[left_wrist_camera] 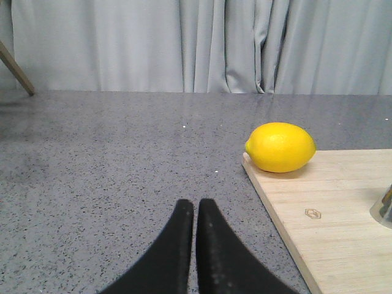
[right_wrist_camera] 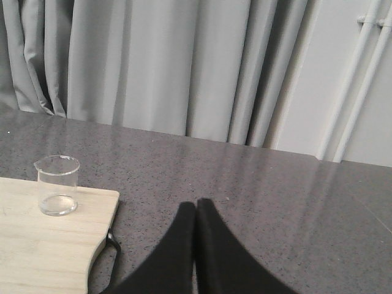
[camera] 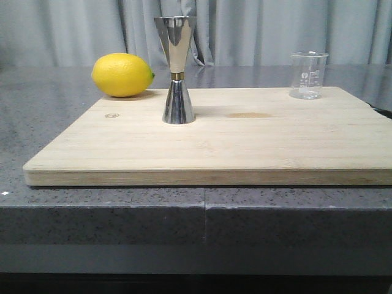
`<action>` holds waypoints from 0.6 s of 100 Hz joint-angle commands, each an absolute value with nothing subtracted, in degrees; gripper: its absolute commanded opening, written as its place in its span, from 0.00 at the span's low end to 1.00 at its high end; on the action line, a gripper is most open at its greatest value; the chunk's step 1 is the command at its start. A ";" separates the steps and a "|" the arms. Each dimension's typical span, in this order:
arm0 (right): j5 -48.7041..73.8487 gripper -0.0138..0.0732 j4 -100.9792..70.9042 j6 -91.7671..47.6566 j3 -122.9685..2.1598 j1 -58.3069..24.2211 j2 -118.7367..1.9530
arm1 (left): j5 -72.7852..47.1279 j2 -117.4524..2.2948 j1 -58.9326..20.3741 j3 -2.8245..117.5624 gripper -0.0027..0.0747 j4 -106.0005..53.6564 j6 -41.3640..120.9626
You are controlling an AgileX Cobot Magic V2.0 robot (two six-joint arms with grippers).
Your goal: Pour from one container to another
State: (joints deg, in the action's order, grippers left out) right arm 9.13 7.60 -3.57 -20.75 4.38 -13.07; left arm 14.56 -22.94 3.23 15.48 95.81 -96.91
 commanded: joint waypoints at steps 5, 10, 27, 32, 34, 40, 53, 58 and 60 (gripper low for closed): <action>5.40 0.08 6.88 -4.15 -22.35 4.64 -13.46 | 14.23 -23.24 3.32 17.01 0.01 93.72 -97.34; 5.29 0.08 6.28 -4.15 -22.35 4.64 -13.46 | 14.23 -23.24 3.32 17.01 0.01 93.72 -97.34; 5.29 0.08 6.28 -4.15 -22.35 4.64 -13.46 | 14.23 -23.24 3.32 17.01 0.01 93.72 -97.34; 5.29 0.08 6.28 -4.15 -22.35 4.64 -13.46 | 14.23 -23.24 3.32 17.01 0.01 93.72 -97.34; 5.29 0.08 6.28 -4.15 -22.35 4.64 -13.46 | 14.23 -23.24 3.32 17.01 0.01 93.72 -97.34; 5.29 0.08 6.28 -4.15 -22.35 4.64 -13.46 | 14.23 -23.24 3.32 17.01 0.01 93.72 -97.34; 5.29 0.08 6.28 -4.15 -22.35 4.64 -13.46 | 14.23 -23.24 3.32 17.01 0.01 93.72 -97.34; 5.29 0.08 6.28 -4.15 -22.35 4.64 -13.46 | 14.23 -23.24 3.32 17.01 0.01 93.72 -97.34; 5.29 0.08 6.28 -4.15 -22.35 4.64 -13.46 | 14.23 -23.24 3.32 17.01 0.01 93.72 -97.34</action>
